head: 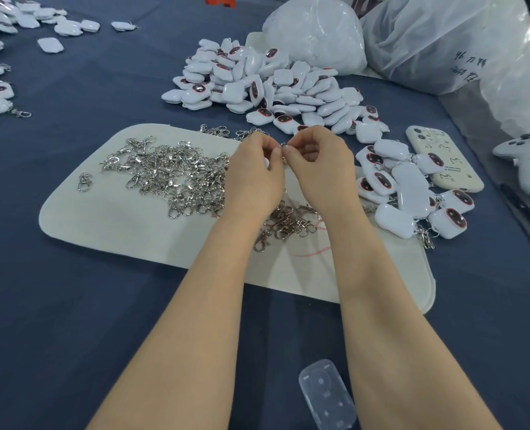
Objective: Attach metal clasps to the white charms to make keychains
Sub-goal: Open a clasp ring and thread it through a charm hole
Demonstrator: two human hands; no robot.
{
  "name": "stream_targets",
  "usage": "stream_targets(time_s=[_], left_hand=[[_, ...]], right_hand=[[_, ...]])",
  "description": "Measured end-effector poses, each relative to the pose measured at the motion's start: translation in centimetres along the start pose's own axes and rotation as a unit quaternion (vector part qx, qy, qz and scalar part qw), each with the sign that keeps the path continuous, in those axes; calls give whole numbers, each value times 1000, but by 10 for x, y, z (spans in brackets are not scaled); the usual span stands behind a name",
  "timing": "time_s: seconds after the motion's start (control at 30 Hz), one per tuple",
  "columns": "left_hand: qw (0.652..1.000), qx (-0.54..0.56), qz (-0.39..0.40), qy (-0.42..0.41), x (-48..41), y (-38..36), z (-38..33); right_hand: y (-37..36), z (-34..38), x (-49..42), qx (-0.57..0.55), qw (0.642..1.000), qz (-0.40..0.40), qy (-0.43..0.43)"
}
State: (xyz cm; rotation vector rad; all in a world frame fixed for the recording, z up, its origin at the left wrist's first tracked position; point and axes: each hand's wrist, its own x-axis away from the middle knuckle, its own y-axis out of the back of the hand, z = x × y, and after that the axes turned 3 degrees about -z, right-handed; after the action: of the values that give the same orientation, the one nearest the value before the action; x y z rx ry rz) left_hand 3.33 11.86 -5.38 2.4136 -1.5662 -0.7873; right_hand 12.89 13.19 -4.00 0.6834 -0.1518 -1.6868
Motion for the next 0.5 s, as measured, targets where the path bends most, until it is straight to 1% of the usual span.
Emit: stream_targets(time_s=[0.23, 0.5], left_hand=[[1000, -3, -5, -1, 1, -1, 0], [1000, -16, -10, -6, -1, 1, 1]], right_hand=[[-1, 0, 0, -18, 1000, 0, -11], [0, -1, -1, -29, 999, 22, -13]])
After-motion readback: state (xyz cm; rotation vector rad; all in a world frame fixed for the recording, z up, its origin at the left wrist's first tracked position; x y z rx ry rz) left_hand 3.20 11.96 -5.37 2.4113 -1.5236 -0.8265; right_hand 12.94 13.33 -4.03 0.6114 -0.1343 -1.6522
